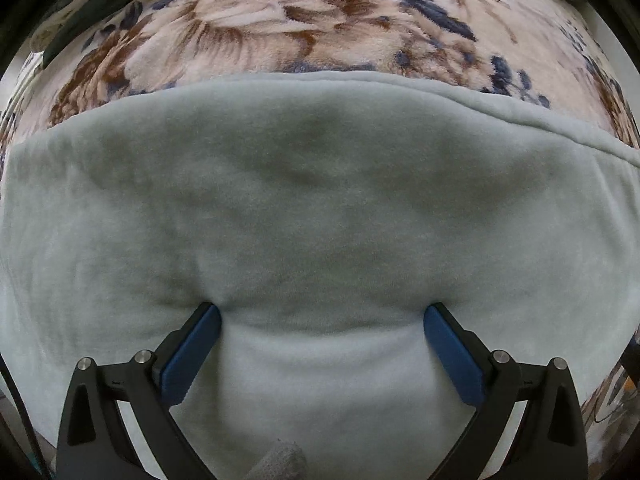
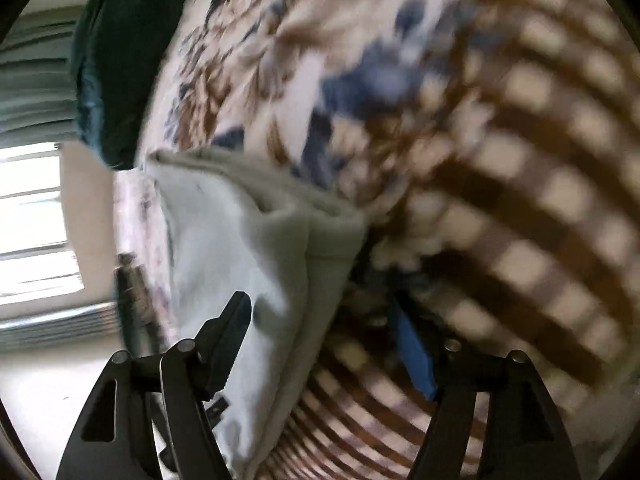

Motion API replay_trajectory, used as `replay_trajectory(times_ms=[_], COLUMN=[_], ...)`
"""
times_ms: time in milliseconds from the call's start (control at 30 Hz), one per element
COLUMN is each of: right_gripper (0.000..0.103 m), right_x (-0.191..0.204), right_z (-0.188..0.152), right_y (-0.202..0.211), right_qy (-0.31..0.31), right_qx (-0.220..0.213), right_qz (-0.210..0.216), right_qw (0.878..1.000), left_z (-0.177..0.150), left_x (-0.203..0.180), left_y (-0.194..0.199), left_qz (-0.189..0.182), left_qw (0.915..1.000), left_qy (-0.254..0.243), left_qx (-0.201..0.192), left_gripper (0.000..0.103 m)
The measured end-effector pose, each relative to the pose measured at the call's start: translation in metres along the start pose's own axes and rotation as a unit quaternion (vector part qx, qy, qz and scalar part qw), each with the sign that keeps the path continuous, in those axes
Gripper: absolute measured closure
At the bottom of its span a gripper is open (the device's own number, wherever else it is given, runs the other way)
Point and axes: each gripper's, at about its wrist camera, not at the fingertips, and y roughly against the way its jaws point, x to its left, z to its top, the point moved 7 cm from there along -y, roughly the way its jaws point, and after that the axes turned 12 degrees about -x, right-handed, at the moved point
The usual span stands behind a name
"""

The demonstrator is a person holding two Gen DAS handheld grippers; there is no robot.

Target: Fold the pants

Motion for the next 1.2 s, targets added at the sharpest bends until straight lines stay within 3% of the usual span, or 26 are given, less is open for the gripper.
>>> replay_trajectory(times_ms=[67, 167, 233, 400, 467, 500, 633, 767, 967, 1067, 1200], right_gripper=[0.023, 0.023, 0.023, 0.026, 0.070, 0.082, 0.083, 0.084, 0.083, 0.083, 0.083], right_x=[0.004, 0.011, 0.017, 0.043, 0.051, 0.053, 0.048, 0.053, 0.136, 0.188, 0.256], right_z=[0.007, 0.014, 0.014, 0.008, 0.006, 0.004, 0.009, -0.002, -0.025, -0.060, -0.134], right_y=[-0.010, -0.019, -0.030, -0.064, -0.072, -0.079, -0.073, -0.070, -0.027, -0.013, -0.007], right_qy=[-0.033, -0.087, -0.089, -0.034, -0.020, -0.022, -0.057, -0.058, 0.071, 0.141, 0.214], right_qx=[-0.012, -0.020, -0.016, 0.003, 0.003, 0.006, -0.045, -0.051, -0.086, -0.106, -0.129], right_qz=[0.068, 0.172, 0.195, 0.165, 0.147, 0.129, 0.113, 0.104, 0.041, 0.013, 0.003], right_qw=[0.997, 0.981, 0.977, 0.986, 0.989, 0.991, 0.991, 0.992, 0.993, 0.984, 0.968], left_z=[0.001, 0.001, 0.002, 0.003, 0.004, 0.004, 0.009, 0.026, 0.041, 0.036, 0.014], left_x=[-0.005, -0.010, 0.006, 0.004, 0.003, 0.002, 0.003, 0.028, 0.091, 0.142, 0.206], left_y=[0.001, 0.002, 0.005, 0.005, 0.010, 0.013, 0.025, 0.041, 0.082, 0.103, 0.116], left_qz=[-0.002, -0.004, -0.003, -0.003, -0.002, -0.004, -0.029, -0.027, -0.015, -0.003, 0.004], left_qw=[1.0000, 1.0000, 1.0000, 1.0000, 1.0000, 1.0000, 0.9995, 0.9988, 0.9958, 0.9932, 0.9902], left_qy=[0.000, 0.001, 0.002, 0.002, 0.001, 0.004, 0.015, 0.037, 0.074, 0.095, 0.125], left_qx=[-0.001, -0.002, -0.002, -0.003, -0.003, -0.003, -0.003, -0.016, -0.051, -0.067, -0.063], left_gripper=[0.000, 0.000, 0.000, 0.000, 0.000, 0.000, 0.000, 0.000, 0.000, 0.000, 0.000])
